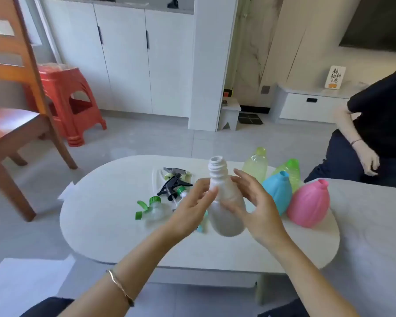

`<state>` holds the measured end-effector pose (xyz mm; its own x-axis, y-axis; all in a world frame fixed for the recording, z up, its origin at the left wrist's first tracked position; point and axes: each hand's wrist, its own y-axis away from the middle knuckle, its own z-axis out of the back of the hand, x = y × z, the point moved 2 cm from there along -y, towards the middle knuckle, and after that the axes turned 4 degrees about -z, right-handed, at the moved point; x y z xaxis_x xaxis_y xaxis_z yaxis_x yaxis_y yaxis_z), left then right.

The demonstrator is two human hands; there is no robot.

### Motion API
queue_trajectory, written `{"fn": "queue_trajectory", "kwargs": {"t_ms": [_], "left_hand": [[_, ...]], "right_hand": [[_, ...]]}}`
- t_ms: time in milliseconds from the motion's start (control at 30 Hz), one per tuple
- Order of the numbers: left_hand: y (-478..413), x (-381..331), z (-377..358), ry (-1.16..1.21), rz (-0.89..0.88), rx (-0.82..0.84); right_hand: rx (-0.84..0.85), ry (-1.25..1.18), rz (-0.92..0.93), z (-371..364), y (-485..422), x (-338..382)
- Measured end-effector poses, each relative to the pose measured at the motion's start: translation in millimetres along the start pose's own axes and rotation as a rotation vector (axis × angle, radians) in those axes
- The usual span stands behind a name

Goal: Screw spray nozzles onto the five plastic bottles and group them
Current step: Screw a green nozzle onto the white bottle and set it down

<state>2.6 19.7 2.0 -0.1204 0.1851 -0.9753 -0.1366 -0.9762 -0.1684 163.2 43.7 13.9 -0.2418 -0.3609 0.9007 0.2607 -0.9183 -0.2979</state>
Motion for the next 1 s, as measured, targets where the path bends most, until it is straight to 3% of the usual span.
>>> {"fn": "queue_trajectory", "kwargs": {"t_ms": [200, 533, 667, 833, 1000], "left_hand": [[32.9, -3.8, 25.9, 0.084, 0.058, 0.055], [32.4, 25.4, 118.0, -0.083, -0.003, -0.377], [30.2, 37.6, 161.3, -0.146, -0.005, -0.559], [36.9, 48.2, 193.3, -0.159, -0.016, -0.683], [43.2, 57.1, 206.5, -0.225, -0.008, -0.687]], "right_hand": [[0.009, -0.261, -0.042, -30.5, -11.4, 25.1], [0.126, -0.318, -0.064, -96.1, -53.1, 10.2], [0.256, -0.072, -0.124, -110.0, -73.7, -10.2], [0.675, 0.331, -0.098, -134.0, -73.5, -35.9], [0.731, 0.635, 0.040, -155.6, -74.5, -46.7]]}}
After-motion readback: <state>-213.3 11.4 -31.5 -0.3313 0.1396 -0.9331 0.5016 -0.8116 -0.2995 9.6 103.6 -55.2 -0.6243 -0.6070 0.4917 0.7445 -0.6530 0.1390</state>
